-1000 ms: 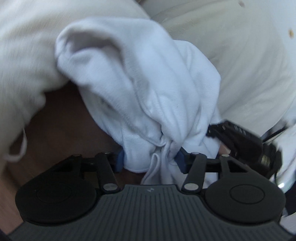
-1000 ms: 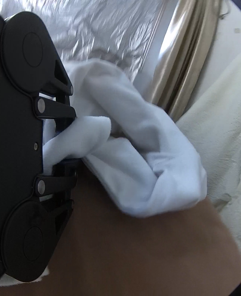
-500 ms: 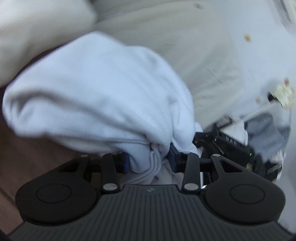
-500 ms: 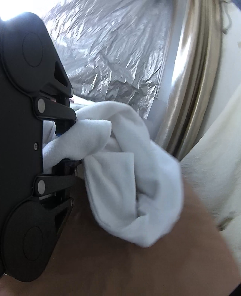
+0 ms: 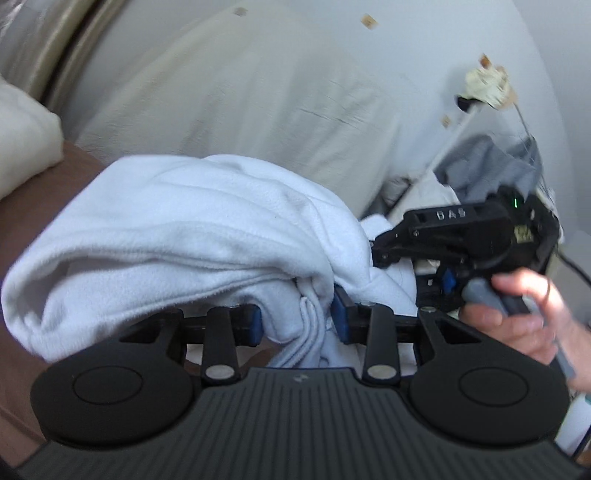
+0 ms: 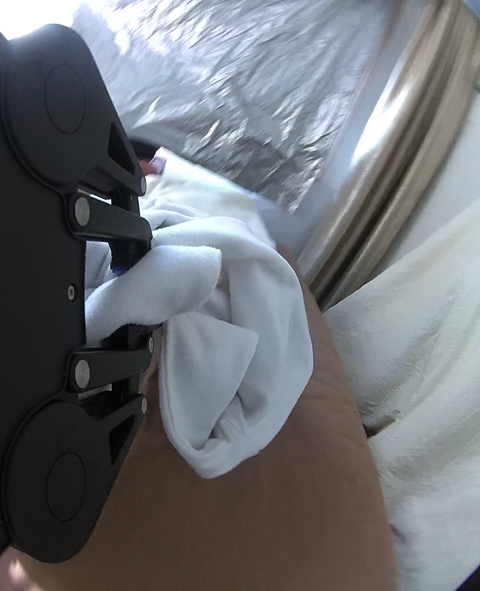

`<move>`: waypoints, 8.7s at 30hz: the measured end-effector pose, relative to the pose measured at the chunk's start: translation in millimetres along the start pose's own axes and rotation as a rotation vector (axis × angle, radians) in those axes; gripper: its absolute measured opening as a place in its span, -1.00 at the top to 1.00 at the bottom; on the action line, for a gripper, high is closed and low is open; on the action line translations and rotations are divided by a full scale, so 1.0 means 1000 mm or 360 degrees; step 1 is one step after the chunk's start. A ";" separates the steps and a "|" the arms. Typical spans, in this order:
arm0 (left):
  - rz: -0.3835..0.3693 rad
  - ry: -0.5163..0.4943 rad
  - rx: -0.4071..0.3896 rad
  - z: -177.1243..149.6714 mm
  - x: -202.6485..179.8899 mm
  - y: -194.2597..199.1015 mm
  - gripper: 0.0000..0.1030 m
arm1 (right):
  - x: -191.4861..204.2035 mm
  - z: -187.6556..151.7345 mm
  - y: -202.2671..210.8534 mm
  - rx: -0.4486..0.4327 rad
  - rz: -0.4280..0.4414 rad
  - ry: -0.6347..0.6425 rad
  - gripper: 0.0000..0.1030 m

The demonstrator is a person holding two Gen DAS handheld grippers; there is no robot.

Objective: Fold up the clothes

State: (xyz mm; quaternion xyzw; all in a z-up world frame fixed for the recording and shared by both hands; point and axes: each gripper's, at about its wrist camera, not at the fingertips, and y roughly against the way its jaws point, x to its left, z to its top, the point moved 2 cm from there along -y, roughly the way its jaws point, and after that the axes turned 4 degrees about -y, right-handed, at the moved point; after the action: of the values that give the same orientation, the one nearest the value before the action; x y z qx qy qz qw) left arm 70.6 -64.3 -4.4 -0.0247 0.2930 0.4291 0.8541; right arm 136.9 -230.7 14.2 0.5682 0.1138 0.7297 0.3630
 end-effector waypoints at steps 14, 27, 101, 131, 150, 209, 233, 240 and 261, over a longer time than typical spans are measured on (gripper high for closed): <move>0.0309 -0.0519 0.0163 -0.036 -0.142 0.002 0.38 | -0.002 -0.037 0.128 -0.0102 0.0041 0.0466 0.58; 0.1000 -0.1014 0.0527 -0.047 -0.293 -0.071 0.07 | -0.075 0.016 0.254 -0.0894 -0.0917 0.0723 -0.16; 0.0414 -0.0431 0.1002 -0.016 -0.081 -0.072 -0.38 | -0.097 -0.040 0.244 -0.0662 -0.1092 0.1155 0.71; 0.1264 -0.1101 0.0411 0.096 -0.101 -0.123 0.18 | -0.119 0.098 0.229 -0.1168 -0.1454 0.1352 0.01; 0.0635 -0.0674 0.1055 -0.009 -0.099 -0.129 -0.34 | -0.197 0.030 0.160 -0.0179 -0.0475 0.0479 -0.06; 0.1684 -0.1273 0.0215 0.083 -0.059 -0.113 -0.51 | -0.201 0.040 0.308 -0.0916 -0.1685 0.0890 0.76; 0.0481 -0.0639 0.1032 -0.060 -0.055 -0.118 -0.65 | -0.260 0.053 0.203 -0.0318 -0.0358 0.0084 -0.01; 0.0399 -0.0658 0.1032 -0.063 -0.060 -0.113 -0.45 | -0.242 0.033 0.161 -0.0093 -0.0381 0.0340 -0.08; 0.0380 -0.0983 0.1079 -0.063 -0.085 -0.111 0.82 | -0.233 0.032 0.131 -0.0181 -0.0822 0.0784 0.87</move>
State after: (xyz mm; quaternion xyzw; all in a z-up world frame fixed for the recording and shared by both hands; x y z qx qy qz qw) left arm 84.6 -214.1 -35.5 0.4180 0.1495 0.3917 0.8059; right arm 134.5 -485.1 -73.0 0.3066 0.2968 0.7342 0.5281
